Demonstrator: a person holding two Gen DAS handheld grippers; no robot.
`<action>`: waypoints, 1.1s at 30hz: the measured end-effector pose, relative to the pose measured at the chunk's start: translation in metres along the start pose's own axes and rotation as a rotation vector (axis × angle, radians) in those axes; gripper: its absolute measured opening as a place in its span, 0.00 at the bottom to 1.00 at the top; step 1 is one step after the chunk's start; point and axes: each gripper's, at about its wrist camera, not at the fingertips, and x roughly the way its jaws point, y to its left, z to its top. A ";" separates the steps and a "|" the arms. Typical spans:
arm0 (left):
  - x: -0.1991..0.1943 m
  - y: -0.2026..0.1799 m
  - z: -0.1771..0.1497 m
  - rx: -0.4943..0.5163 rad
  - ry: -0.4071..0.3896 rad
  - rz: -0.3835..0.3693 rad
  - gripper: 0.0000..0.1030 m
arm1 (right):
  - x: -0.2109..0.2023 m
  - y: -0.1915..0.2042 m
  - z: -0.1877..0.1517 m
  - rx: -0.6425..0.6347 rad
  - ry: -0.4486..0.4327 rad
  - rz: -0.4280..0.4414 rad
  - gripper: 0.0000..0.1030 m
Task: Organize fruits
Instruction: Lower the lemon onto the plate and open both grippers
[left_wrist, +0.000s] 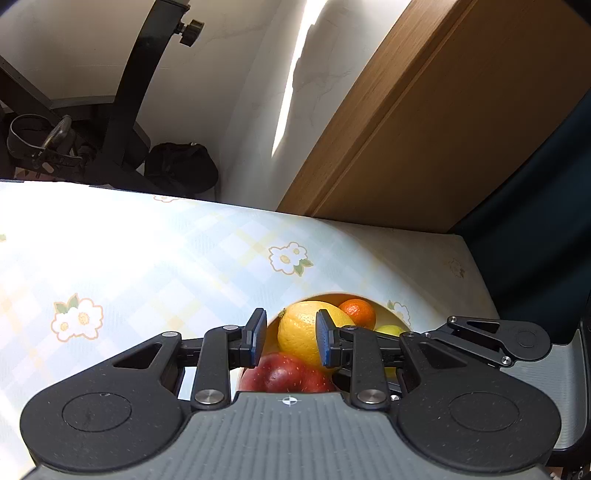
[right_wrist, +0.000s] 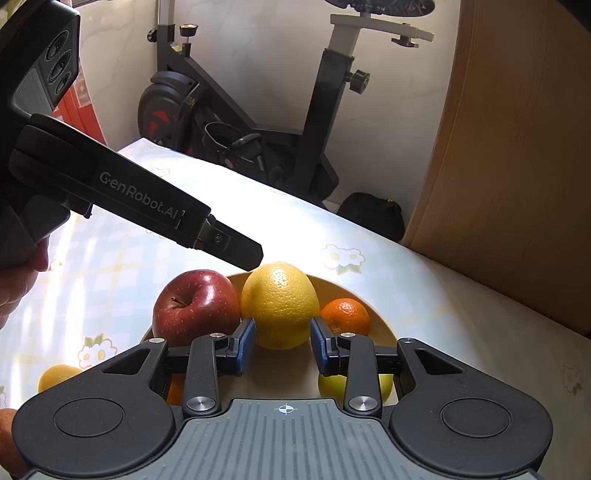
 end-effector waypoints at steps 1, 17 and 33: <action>-0.004 -0.002 -0.003 0.005 -0.006 0.003 0.29 | -0.003 0.000 -0.001 0.014 -0.008 -0.002 0.29; -0.091 -0.009 -0.048 0.156 -0.114 0.121 0.31 | -0.068 0.033 -0.051 0.157 -0.170 -0.013 0.30; -0.143 0.004 -0.098 0.260 -0.141 0.148 0.31 | -0.097 0.062 -0.091 0.277 -0.220 -0.051 0.31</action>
